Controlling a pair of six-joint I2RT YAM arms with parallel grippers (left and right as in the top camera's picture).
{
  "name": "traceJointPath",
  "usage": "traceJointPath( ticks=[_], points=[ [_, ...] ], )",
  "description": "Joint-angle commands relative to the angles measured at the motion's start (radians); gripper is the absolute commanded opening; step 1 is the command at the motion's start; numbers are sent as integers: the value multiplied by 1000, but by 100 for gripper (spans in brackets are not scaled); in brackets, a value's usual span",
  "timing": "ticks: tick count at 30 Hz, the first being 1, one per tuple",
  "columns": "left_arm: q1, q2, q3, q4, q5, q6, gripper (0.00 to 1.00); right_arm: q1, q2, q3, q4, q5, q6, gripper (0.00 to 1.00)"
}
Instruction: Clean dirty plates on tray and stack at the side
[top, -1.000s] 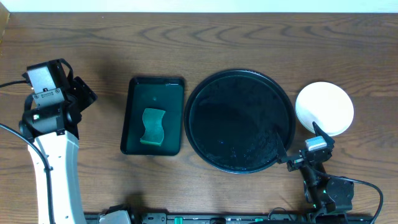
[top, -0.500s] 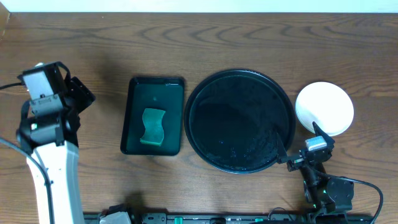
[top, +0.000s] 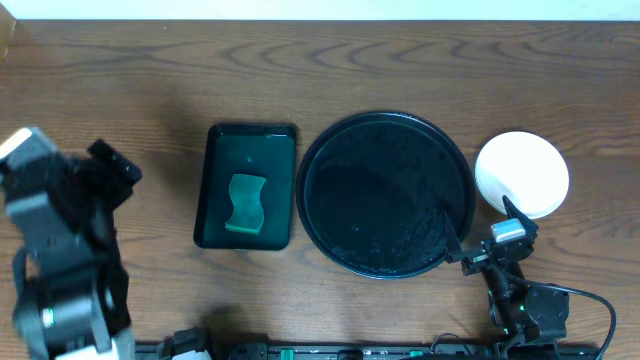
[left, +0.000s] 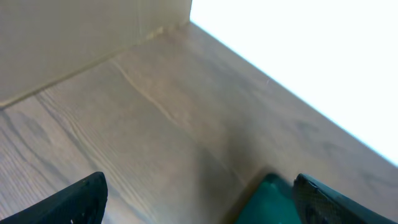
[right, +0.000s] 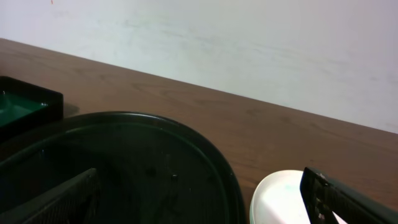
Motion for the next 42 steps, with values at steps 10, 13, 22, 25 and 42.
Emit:
traceJointPath(
  ticks=[10, 13, 22, 25, 42],
  points=[
    [4, -269, 8, 2, 77, -6, 95, -6, -5, -2, -4, 2, 11, 99],
    [4, -275, 8, 3, 122, -6, 95, -6, -5, -2, -4, 2, 11, 99],
    [-3, -408, 8, 3, 230, -5, 95, -6, -5, -2, -4, 2, 11, 99],
    [-13, -486, 8, 3, 230, -5, 95, -6, -5, -2, -4, 2, 11, 99],
    [-113, -846, -24, 2, 229, -5, 95, -6, -5, -2, -4, 2, 11, 99]
  ],
)
